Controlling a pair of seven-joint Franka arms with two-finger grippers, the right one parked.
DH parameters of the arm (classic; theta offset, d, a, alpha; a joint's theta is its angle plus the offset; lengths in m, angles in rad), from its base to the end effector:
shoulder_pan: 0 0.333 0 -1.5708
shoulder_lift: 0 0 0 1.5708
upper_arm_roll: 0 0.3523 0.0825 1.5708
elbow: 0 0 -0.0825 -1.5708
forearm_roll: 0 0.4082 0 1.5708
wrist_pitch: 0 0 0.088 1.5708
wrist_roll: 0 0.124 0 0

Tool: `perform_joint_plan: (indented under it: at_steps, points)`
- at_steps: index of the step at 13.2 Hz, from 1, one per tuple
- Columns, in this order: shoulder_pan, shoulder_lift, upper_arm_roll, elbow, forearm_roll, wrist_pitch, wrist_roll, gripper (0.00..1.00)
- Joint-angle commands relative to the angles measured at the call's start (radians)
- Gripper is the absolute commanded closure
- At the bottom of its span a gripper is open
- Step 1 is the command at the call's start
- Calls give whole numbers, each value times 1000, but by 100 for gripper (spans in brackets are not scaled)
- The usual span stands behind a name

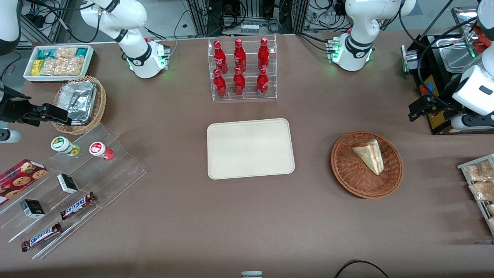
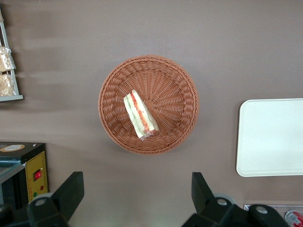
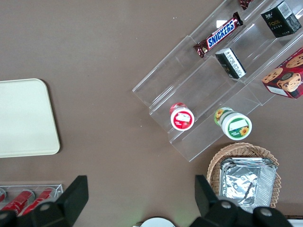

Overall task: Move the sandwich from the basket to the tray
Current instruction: 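Lower the left gripper over the sandwich in the wicker basket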

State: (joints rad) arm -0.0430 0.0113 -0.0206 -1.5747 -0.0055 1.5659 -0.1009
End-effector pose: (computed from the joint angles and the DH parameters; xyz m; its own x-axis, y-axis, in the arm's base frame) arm 0.5802 -0.0376 0.6349 0.9991 0.0373 -0.0206 0.0374 -0.9993 0.0037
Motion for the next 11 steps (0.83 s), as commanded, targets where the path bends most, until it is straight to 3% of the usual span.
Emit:
perform_joint_plan:
  at_steps: [1,6,11]
  points:
    - [2,4,1,21,-2,-46,16,0]
    - [2,50,1,-34,38,29,13,0]
    - [6,49,2,-308,41,331,-32,0]
